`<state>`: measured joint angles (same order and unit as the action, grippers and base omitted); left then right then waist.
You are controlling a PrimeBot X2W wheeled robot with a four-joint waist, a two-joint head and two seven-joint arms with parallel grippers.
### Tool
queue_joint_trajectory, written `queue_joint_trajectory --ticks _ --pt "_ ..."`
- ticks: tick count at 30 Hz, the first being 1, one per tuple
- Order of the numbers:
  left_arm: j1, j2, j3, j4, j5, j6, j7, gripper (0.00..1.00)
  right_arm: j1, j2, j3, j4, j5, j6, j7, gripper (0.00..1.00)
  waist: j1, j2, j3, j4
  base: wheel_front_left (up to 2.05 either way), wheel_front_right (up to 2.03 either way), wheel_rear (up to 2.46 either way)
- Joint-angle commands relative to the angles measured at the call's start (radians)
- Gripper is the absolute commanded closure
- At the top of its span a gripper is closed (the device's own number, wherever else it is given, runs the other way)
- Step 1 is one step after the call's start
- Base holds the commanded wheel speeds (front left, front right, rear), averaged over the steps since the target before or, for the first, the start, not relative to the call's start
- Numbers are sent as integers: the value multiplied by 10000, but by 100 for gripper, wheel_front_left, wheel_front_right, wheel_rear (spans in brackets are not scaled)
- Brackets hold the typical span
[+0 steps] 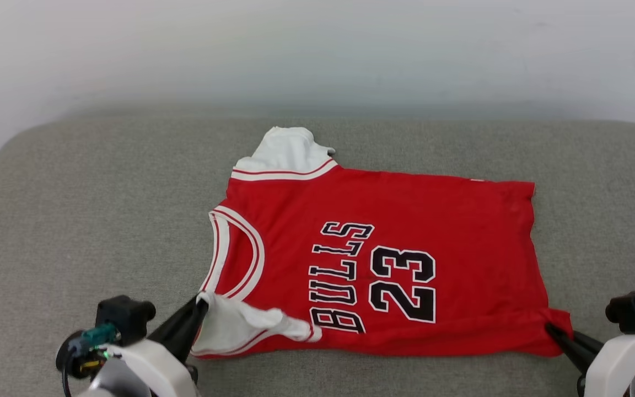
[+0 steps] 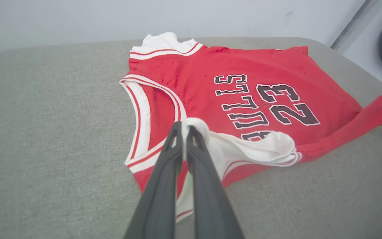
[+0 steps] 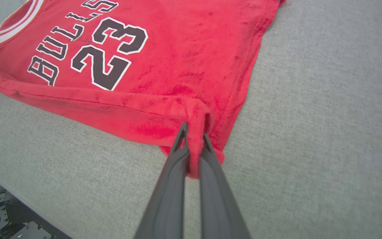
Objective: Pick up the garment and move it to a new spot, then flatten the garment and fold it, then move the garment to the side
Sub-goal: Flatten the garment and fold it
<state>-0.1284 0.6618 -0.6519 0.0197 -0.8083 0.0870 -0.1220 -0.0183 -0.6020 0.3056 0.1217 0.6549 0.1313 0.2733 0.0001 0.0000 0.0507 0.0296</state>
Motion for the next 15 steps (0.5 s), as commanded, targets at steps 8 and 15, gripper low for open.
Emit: queue_joint_trajectory --ticks 8,15 --pt "-2365 -82 59 1019 393 -769 580 100 -1011 209 -75 60 119 -12 19 100 -1 0 1169 -338 0 0 0" --pt "-3950 -463 -56 2452 630 -1373 734 100 -1903 359 111 520 126 -12 -49 100 -1 0 2104 -521 0 0 0"
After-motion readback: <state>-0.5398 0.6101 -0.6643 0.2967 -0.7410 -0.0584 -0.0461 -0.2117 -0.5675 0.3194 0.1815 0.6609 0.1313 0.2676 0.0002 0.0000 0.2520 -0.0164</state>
